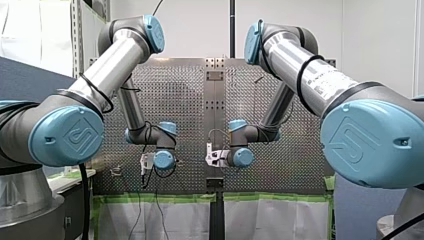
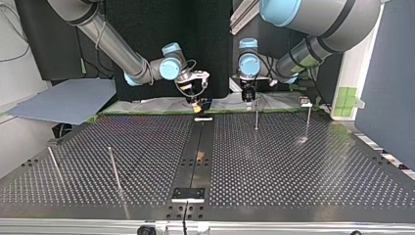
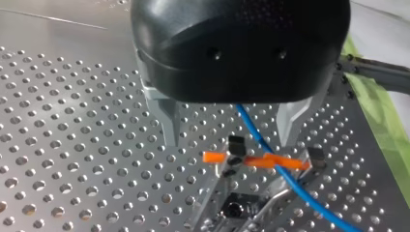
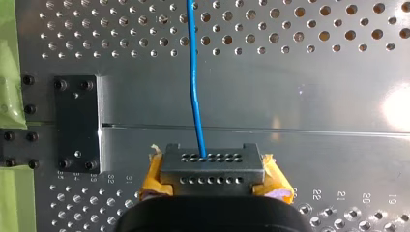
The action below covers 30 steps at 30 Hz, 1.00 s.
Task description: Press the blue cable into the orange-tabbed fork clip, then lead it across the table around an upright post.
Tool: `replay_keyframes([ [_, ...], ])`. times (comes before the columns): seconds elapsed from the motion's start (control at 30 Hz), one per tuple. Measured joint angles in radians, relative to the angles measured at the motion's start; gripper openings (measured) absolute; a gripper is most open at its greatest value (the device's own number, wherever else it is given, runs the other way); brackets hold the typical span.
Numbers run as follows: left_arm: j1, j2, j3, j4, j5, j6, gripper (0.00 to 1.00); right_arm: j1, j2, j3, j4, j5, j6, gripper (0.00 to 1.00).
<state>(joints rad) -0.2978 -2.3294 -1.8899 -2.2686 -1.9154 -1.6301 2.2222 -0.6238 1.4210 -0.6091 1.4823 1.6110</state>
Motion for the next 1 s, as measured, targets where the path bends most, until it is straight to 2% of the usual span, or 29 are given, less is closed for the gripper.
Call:
replay_keyframes([
  [0.03, -0.001, 0.000, 0.000, 0.000, -0.003, 0.003, 1.00, 0.000, 0.000, 0.000, 0.000, 0.000, 0.000, 0.00],
  [0.1, -0.001, 0.000, 0.000, 0.000, -0.005, 0.006, 0.87, 0.000, 0.000, 0.000, 0.001, 0.000, 0.000, 0.00],
  [0.13, -0.001, 0.000, 0.000, 0.000, -0.006, 0.008, 0.87, 0.000, 0.000, 0.000, 0.001, 0.000, 0.000, 0.00],
  [0.2, -0.001, 0.000, 0.000, 0.000, -0.008, 0.011, 0.69, 0.000, 0.000, 0.000, 0.001, 0.000, 0.000, 0.00],
  [0.23, -0.002, 0.000, 0.000, 0.000, -0.008, 0.015, 0.69, 0.001, 0.000, 0.000, 0.001, 0.000, 0.000, 0.00],
  [0.27, -0.002, 0.000, 0.000, 0.000, -0.009, 0.017, 0.61, 0.001, 0.000, 0.000, 0.001, 0.000, 0.000, 0.00],
  [0.3, -0.003, 0.000, 0.000, 0.001, -0.010, 0.020, 0.43, 0.001, 0.000, 0.000, 0.001, 0.000, 0.000, 0.00],
  [0.33, -0.003, 0.000, 0.000, 0.001, -0.011, 0.023, 0.43, 0.001, 0.000, 0.000, 0.001, 0.000, 0.000, 0.00],
  [0.4, -0.003, 0.000, 0.000, 0.002, -0.013, 0.026, 0.24, 0.002, 0.000, 0.000, 0.001, 0.000, 0.000, 0.00],
  [0.43, -0.003, 0.000, 0.000, 0.002, -0.014, 0.028, 0.24, 0.002, 0.000, 0.000, 0.002, 0.000, 0.000, 0.00],
  [0.47, -0.003, 0.000, 0.000, 0.002, -0.014, 0.029, 0.15, 0.002, 0.000, 0.000, 0.001, 0.000, 0.000, 0.00],
  [0.5, -0.003, 0.000, 0.000, 0.002, -0.014, 0.030, 0.15, 0.002, 0.000, 0.000, 0.001, 0.000, 0.000, 0.00],
  [0.53, -0.003, 0.000, 0.000, 0.002, -0.015, 0.031, 0.00, 0.003, 0.000, 0.000, 0.001, 0.000, 0.000, 0.00],
  [1.0, -0.003, 0.000, 0.002, 0.003, -0.015, 0.033, 0.00, 0.002, 0.000, 0.000, 0.002, 0.000, 0.000, 0.00],
])
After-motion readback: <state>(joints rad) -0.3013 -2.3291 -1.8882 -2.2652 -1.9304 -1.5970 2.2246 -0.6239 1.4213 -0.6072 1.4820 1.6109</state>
